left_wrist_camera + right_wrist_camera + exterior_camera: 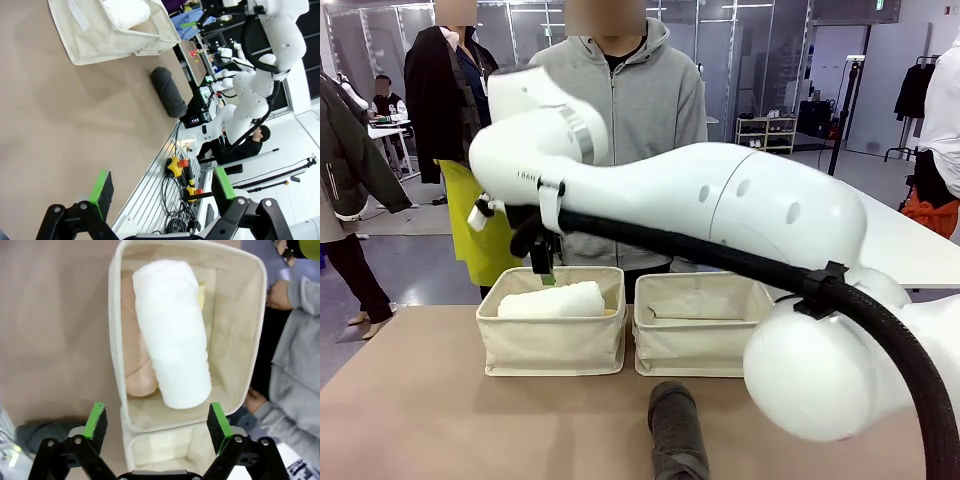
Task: Divide the towels into two baskets.
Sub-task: Pick up one hotel-folded towel from the bottom of the table and place it in the Fabric basket indicated by the person.
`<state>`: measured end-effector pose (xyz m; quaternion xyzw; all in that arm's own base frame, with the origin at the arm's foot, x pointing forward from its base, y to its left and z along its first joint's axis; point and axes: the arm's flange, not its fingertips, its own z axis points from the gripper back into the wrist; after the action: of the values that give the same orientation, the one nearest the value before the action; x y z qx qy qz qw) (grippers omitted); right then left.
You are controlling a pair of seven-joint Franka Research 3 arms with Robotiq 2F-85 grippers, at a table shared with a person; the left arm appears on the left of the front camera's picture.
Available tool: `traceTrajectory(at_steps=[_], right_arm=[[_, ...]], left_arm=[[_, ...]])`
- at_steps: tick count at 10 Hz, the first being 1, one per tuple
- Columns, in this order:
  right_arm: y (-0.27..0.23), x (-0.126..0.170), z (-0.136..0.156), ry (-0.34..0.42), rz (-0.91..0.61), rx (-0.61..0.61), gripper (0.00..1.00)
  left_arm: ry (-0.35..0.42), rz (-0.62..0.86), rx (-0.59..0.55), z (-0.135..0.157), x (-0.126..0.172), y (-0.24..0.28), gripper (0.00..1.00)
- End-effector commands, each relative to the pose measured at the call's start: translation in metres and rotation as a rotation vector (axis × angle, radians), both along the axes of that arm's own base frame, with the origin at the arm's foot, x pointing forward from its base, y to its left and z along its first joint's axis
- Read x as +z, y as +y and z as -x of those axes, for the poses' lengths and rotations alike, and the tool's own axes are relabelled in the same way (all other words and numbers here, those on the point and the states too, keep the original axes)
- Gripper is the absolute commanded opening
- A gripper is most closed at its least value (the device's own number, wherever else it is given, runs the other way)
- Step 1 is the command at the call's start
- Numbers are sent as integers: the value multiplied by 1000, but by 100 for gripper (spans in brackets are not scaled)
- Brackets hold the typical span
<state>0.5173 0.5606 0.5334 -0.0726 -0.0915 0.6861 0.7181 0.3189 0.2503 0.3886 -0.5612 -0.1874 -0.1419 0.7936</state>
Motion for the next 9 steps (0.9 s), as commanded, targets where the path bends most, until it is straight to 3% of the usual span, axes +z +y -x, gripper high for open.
traceTrajectory(at_steps=[1, 2, 3, 9], right_arm=[[-67, -24, 46, 62, -98, -125, 100], [-94, -23, 52, 110, -177, -164, 100], [-129, -29, 59, 217, -264, -205, 100], [-290, -54, 111, 492, -561, -391, 100]], left_arm=[[-5, -7, -2, 4, 4, 1, 100], [-5, -7, -2, 4, 4, 1, 100], [-5, -7, -2, 4, 4, 1, 100], [-5, -7, -2, 4, 4, 1, 100]])
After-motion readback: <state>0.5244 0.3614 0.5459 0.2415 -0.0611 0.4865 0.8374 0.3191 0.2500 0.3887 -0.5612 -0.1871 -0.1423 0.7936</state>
